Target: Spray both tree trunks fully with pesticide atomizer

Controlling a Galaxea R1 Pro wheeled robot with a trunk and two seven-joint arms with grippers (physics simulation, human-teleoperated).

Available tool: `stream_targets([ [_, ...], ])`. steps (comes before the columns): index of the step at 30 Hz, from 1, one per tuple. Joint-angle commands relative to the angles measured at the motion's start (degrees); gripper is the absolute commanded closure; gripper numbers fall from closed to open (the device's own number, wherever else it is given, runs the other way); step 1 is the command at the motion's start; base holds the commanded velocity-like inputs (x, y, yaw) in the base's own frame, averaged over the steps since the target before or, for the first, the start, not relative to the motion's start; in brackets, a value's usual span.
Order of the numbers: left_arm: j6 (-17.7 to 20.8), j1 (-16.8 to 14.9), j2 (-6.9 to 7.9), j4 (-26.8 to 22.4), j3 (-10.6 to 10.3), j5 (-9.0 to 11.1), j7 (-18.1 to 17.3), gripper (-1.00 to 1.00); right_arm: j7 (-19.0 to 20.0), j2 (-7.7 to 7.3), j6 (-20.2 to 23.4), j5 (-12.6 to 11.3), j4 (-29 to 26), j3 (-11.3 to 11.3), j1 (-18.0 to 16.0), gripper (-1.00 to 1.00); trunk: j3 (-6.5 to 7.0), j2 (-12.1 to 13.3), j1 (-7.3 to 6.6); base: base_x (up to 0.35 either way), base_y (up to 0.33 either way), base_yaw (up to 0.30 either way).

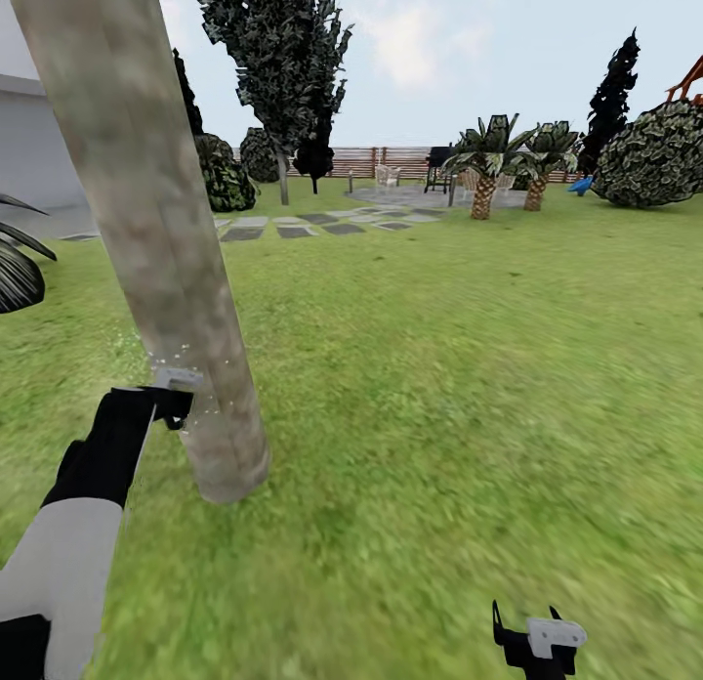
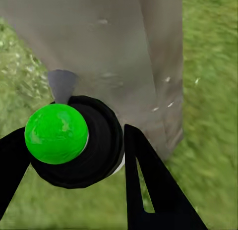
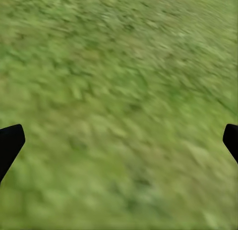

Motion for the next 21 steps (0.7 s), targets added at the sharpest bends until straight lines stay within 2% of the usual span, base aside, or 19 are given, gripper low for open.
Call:
stream_targets([
  [1,0.06,0.02,0.70,0.03,0.05,0.39,-0.59,1.00,0.00,0.00,0.02,0.00,0.01,0.00,0.00,-1.00,0.00,0.00,0.00,0.000,0.000,0.000],
  [2,0.06,0.04,1.88,0.05,0.09,0.37,-2.49,1.00,0.00,0.00,0.01,0.00,0.01,0.00,0.00,-1.00,0.00,0.00,0.00,0.000,0.000,0.000],
  [3,0.06,0.09,2.74,0.06,-0.32,0.03,-6.05,1.00,-0.01,0.00,0.00,0.00,0.00,0.00,0.00,-1.00,0.00,0.00,0.00,0.000,0.000,0.000],
  [4,0.19,0.07,2.63,0.07,-0.51,-0.11,-7.01,1.00,-0.01,0.00,0.00,0.00,0.00,0.00,0.02,-1.00,0.00,0.00,0.00,0.000,0.000,0.000],
  [7,3.18,-0.10,2.13,0.09,-1.29,0.04,-7.68,1.00,0.01,0.00,0.00,0.00,0.00,0.00,0.00,-1.00,0.00,0.00,0.00,0.000,0.000,0.000],
  [8,5.00,-0.08,2.04,0.45,-3.92,0.14,-7.80,1.00,0.02,0.00,0.00,0.00,-0.01,0.00,0.00,-1.00,0.00,0.00,0.00,0.000,0.000,0.000],
  [10,5.51,-0.08,2.52,0.79,-4.95,0.33,-7.87,1.00,0.01,0.00,0.00,0.00,-0.01,0.00,0.00,-1.00,0.00,0.00,0.00,0.000,0.000,0.000],
  [12,5.63,-0.06,3.44,0.96,-4.90,0.34,-7.96,1.00,0.01,0.00,0.00,0.00,0.00,0.00,0.00,-1.00,0.00,0.00,0.00,0.000,0.000,0.000],
  [14,5.58,0.11,6.28,1.02,-4.39,0.45,-8.01,1.00,0.00,0.00,0.02,0.00,0.00,0.00,0.00,-1.00,0.00,0.00,0.00,0.000,0.000,0.000],
  [15,5.55,0.17,6.86,1.03,-4.27,0.42,-8.01,1.00,0.02,0.00,0.04,0.00,0.00,0.00,0.00,-1.00,0.00,0.00,0.00,0.000,0.000,0.000],
  [18,5.59,0.22,7.55,1.00,-4.05,0.21,-7.96,1.00,0.03,0.00,0.00,0.00,0.01,0.00,0.00,-1.00,0.00,0.00,0.00,0.000,0.000,0.000],
  [21,5.60,0.23,7.60,0.61,-3.23,0.27,-7.94,1.00,0.02,0.00,0.01,0.00,0.01,0.00,0.00,-1.00,0.00,0.00,0.00,0.000,0.000,0.000],
])
